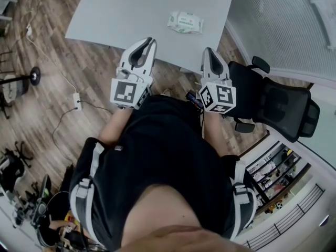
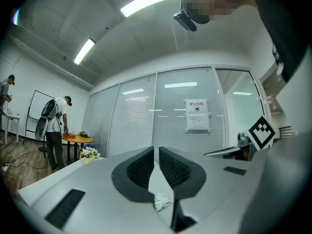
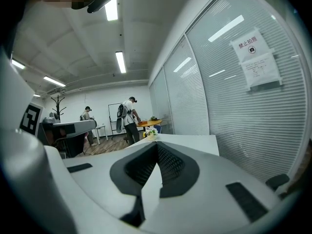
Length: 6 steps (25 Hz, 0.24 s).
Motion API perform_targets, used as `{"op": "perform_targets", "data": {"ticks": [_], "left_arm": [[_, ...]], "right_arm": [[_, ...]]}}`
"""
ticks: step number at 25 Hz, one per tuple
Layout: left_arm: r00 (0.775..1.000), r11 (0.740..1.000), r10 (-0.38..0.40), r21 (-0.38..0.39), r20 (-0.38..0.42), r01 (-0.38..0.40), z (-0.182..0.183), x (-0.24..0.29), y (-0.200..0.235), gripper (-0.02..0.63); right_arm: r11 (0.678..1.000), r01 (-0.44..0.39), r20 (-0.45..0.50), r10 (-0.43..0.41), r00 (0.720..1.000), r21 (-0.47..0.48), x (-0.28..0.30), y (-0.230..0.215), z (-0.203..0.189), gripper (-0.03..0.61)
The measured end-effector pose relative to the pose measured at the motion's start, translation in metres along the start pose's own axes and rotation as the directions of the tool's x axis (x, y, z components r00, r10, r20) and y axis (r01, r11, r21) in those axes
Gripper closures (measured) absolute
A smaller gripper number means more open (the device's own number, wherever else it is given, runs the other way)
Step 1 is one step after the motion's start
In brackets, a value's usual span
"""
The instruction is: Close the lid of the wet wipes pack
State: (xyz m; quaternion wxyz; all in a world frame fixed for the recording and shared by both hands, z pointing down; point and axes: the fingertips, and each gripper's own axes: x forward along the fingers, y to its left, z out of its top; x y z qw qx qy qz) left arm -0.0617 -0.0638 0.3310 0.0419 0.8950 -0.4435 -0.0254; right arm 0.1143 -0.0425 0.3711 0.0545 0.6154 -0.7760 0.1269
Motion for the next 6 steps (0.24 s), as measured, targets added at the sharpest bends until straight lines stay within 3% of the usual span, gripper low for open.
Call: {"op": "perform_targets", "data": {"ticks": [6], "left_arm": [[1.000, 1.000, 0.012, -0.013, -0.023, -0.012, -0.0038, -0.0014, 0.0030, 0.565]], "right_arm": [[1.000, 0.002, 0.001, -0.002, 1.000, -0.002, 0.0009, 0.0022, 0.0006, 0.555]]}}
